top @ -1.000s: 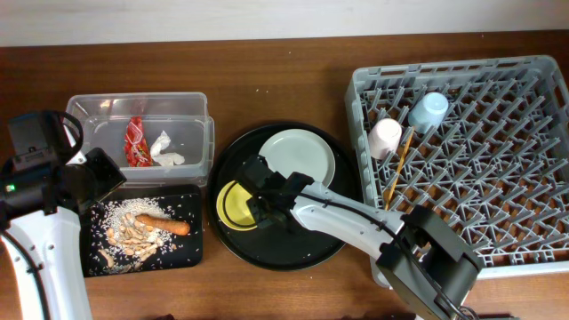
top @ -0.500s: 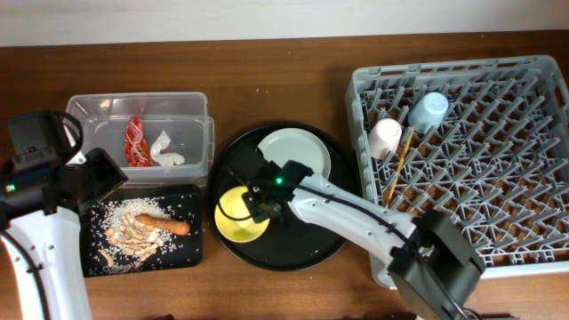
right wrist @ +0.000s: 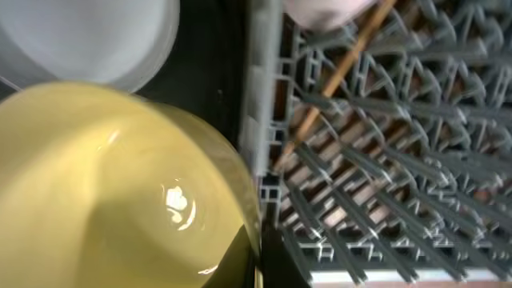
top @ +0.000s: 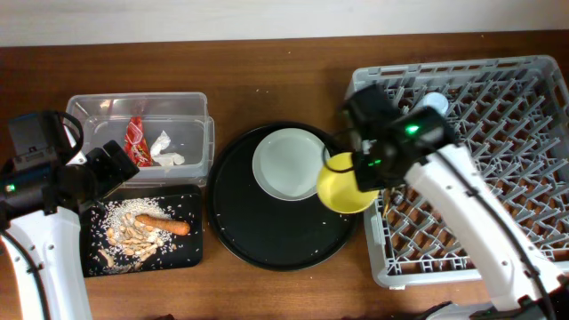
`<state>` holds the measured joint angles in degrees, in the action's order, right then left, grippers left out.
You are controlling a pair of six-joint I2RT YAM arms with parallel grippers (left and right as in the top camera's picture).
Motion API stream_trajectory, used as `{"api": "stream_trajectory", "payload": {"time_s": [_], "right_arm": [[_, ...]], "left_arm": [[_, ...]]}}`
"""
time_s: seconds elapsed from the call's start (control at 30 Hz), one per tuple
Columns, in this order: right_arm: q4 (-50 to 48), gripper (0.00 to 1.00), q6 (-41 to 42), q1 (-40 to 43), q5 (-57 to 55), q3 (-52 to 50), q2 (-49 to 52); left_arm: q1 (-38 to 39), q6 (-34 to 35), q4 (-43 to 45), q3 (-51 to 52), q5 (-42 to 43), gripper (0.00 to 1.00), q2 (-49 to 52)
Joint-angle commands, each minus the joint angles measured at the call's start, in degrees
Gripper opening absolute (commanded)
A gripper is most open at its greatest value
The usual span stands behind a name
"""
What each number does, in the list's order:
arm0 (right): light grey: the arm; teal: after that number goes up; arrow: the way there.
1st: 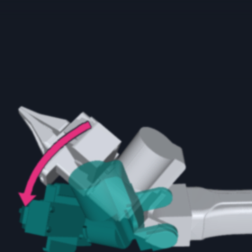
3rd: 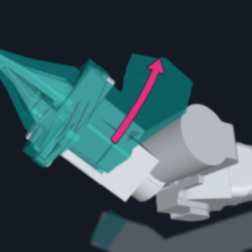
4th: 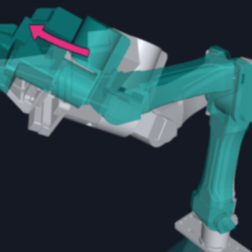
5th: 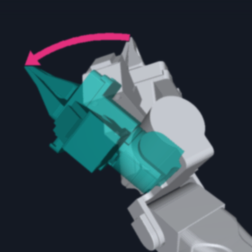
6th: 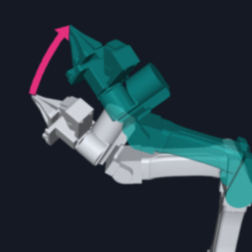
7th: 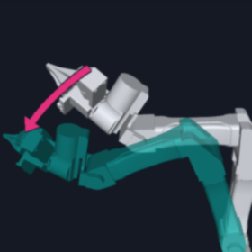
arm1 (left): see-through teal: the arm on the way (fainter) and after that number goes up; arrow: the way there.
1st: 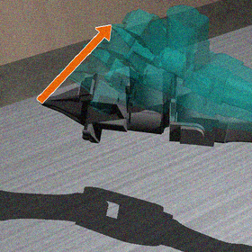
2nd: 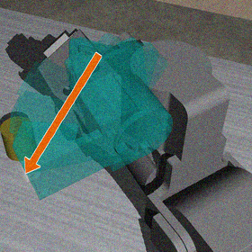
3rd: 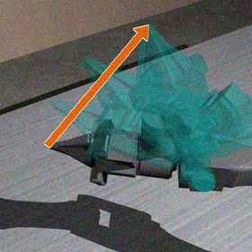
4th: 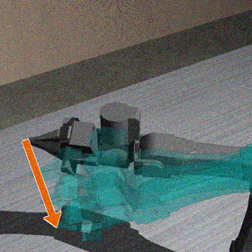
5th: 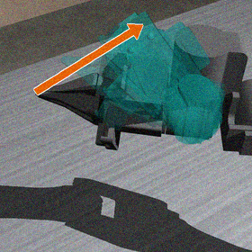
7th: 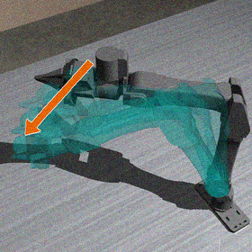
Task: Sort waste into correct bins and load items into the dishwasher rack
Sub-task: 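Carry the yellow bowl to the rack's right side and release it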
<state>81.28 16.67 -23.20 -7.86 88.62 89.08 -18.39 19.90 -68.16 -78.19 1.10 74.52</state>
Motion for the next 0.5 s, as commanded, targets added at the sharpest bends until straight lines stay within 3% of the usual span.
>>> {"api": "stream_trajectory", "payload": {"time_s": [0.0, 0.1, 0.17, 0.2, 0.33, 0.47], "right_arm": [[1.09, 0.04, -0.35, 7.87, 1.25, 0.92, -0.66], [4.35, 0.04, 1.11, 17.62, -10.99, 0.92, -0.63], [9.84, 0.04, 12.28, 25.05, -27.69, 0.92, -0.63], [10.43, 0.04, 15.74, 29.16, -30.77, 0.92, -0.63], [-1.64, 0.04, 16.87, 41.48, -31.17, 0.68, -0.33], [-6.99, 0.04, 16.81, 50.66, -35.58, 0.68, 4.02]], "left_arm": [[0.26, -0.04, -0.07, 0.28, 0.22, 0.99, 0.04], [0.26, -0.04, -0.07, 0.28, 0.22, 0.99, 0.04], [0.26, -0.04, -0.07, 0.28, 0.22, 0.99, 0.04], [0.26, -0.04, -0.07, 0.28, 0.22, 0.99, 0.04], [0.26, -0.04, -0.07, 0.28, 0.22, 0.99, 0.04], [0.26, -0.04, -0.07, 0.28, 0.22, 0.99, 0.04]]}}
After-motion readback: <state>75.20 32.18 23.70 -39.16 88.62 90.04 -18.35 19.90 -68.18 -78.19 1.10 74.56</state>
